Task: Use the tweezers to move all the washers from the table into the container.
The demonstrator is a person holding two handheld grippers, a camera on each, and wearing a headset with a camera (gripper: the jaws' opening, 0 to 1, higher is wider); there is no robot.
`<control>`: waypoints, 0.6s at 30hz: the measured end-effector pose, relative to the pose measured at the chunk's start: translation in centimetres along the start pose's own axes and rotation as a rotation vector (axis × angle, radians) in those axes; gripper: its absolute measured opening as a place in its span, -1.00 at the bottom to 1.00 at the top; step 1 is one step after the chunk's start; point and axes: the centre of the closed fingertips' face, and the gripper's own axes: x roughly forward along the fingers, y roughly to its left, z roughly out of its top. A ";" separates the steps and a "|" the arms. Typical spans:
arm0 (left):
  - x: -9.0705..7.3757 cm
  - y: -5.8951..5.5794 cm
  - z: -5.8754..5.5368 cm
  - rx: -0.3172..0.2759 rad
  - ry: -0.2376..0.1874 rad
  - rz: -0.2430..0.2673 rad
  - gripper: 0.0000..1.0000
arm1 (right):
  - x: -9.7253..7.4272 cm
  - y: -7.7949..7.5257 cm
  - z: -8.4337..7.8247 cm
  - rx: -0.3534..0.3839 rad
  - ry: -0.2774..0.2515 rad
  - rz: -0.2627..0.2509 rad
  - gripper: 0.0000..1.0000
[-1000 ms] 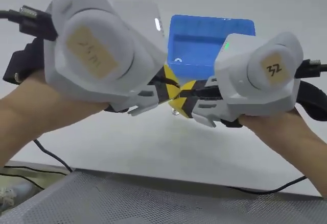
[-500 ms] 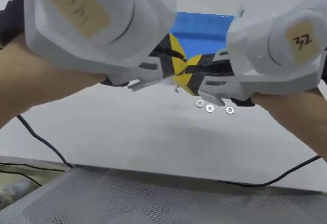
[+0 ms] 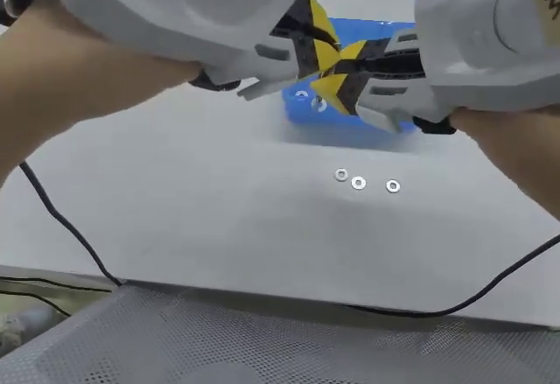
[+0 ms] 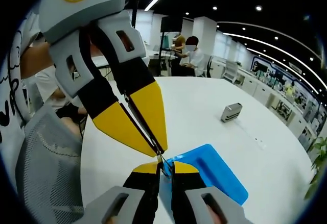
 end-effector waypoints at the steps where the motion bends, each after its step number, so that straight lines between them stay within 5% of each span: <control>1: 0.2 0.1 0.0 0.000 -0.002 0.002 -1.00 | 0.0 -0.1 -0.1 -0.001 0.000 -0.002 -0.92; 18: 1.7 1.0 -1.4 -0.024 0.013 0.047 -1.00 | 2.6 -2.1 -2.3 0.025 0.014 -0.049 -0.92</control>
